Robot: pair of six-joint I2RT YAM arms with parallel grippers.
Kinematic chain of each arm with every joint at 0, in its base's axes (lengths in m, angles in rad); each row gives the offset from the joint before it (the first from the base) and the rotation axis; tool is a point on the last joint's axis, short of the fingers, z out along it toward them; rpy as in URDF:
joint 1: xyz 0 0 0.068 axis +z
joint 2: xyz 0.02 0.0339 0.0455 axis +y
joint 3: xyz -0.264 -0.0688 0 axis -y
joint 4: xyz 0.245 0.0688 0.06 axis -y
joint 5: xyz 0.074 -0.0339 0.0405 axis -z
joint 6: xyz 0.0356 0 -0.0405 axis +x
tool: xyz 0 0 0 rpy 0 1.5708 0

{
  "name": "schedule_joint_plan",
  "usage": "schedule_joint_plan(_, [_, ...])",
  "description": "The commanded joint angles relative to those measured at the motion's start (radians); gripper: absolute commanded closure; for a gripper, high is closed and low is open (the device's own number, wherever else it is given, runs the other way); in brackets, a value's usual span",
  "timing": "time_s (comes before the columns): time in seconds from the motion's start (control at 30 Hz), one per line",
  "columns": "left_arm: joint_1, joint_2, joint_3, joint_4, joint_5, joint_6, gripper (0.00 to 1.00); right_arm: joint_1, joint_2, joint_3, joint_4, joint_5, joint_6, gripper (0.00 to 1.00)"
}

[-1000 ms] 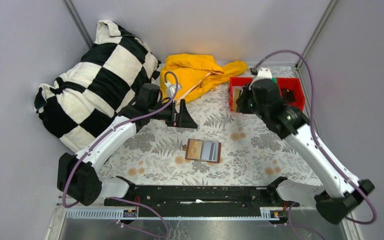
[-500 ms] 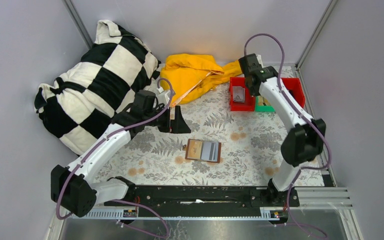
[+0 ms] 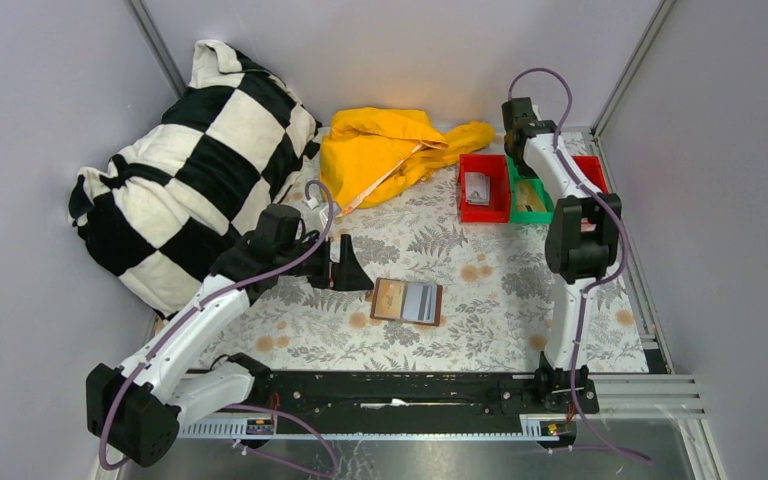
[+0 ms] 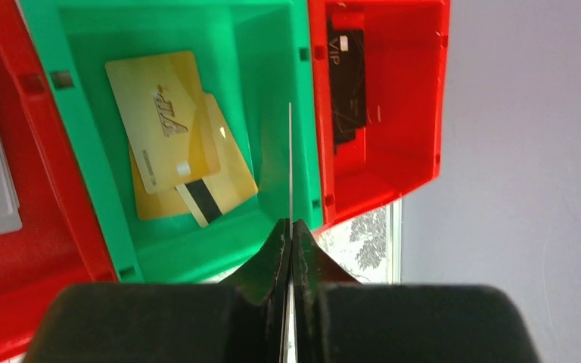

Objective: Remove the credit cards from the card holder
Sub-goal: Place the credit card in the storage box.

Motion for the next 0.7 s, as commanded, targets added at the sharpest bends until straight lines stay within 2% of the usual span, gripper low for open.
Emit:
schedule_joint_plan(0.0, [0.003,-0.023,-0.016,0.035,0.016,-0.031,0.09,0.009,0.053,0.049,0.081,0.007,-0.033,1.0])
schedule_joint_plan(0.13, [0.003,-0.034,-0.007,0.035,0.035,-0.045,0.09,0.009,0.099,0.06,0.136,0.001,-0.046,0.98])
schedule_joint_plan(0.23, [0.003,-0.048,-0.005,0.046,0.052,-0.052,0.09,0.008,0.146,0.1,0.118,-0.013,-0.04,0.8])
schedule_joint_plan(0.3, [0.003,-0.05,-0.006,0.044,0.037,-0.056,0.09,0.009,0.163,0.117,0.108,-0.036,-0.031,0.58])
schedule_joint_plan(0.33, [0.003,-0.048,-0.006,0.041,0.031,-0.057,0.09,0.009,0.164,0.118,0.106,-0.046,-0.026,0.54])
schedule_joint_plan(0.43, [0.003,-0.054,-0.02,0.048,0.035,-0.071,0.09,0.008,0.15,0.116,0.092,-0.085,-0.003,0.49])
schedule_joint_plan(0.67, [0.003,-0.045,-0.034,0.063,0.042,-0.071,0.09,0.009,0.024,0.04,0.104,-0.159,0.044,0.49])
